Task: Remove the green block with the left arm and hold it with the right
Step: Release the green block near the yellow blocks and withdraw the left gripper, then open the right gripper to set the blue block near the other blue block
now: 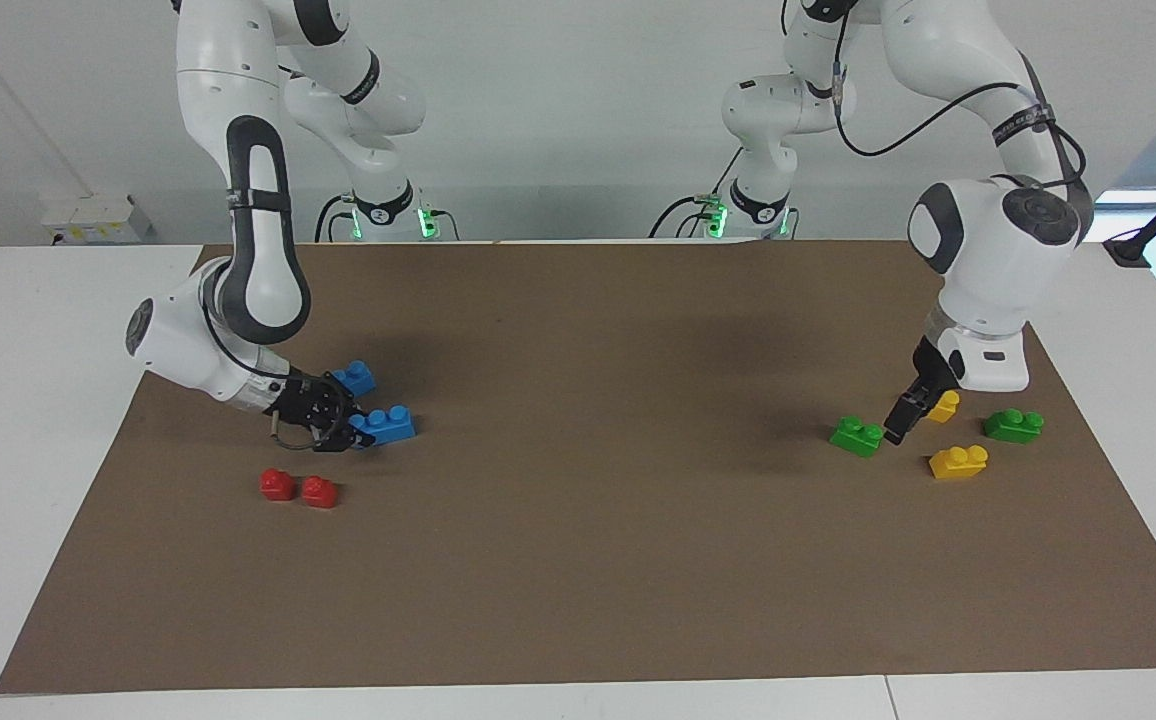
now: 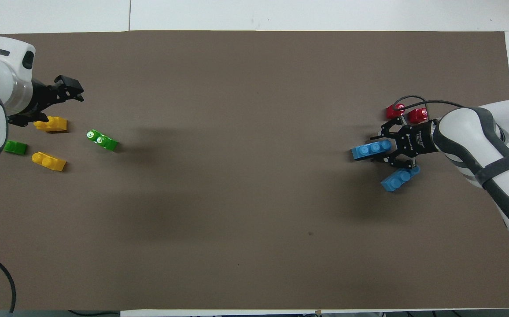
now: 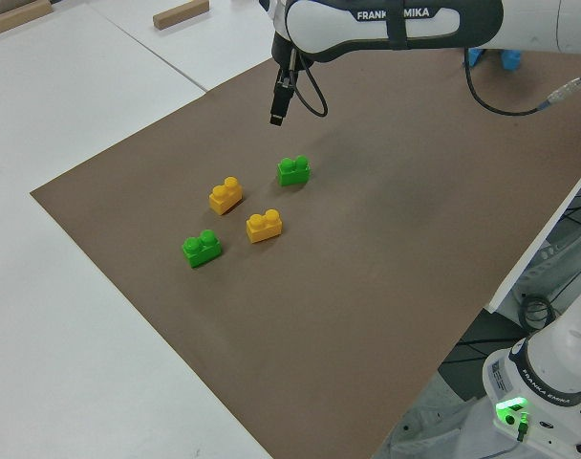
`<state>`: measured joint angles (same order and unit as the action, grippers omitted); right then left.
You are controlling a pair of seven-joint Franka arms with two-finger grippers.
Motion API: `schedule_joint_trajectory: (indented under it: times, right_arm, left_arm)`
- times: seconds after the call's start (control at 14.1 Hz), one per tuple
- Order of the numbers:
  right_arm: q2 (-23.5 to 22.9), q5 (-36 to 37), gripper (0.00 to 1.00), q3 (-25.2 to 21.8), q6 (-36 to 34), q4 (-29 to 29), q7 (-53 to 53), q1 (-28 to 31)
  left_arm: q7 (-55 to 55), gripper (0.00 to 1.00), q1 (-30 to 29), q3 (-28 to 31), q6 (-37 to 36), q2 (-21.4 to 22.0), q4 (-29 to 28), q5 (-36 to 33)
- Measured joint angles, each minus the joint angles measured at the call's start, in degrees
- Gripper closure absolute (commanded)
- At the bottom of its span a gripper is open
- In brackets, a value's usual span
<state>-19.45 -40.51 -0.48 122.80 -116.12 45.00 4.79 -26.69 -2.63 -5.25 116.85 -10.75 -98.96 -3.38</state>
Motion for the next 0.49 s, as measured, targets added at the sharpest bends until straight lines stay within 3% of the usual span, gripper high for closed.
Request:
schedule_joint_trajectory:
  times: [0.21, 0.49]
  right_arm:
    - [0.08, 0.00, 0.07, 0.01, -0.07, 0.11, 0.53, -0.28]
    - [1.06, 0.00, 0.06, -0.04, -2.21, 1.03, 1.84, -0.28]
  left_arm:
    - [8.90, 0.00, -0.09, 0.07, -6.20, 3.73, 2.01, 0.00]
    - [11.53, 0.00, -0.11, 0.12, -19.22, 9.71, 5.97, 0.90]
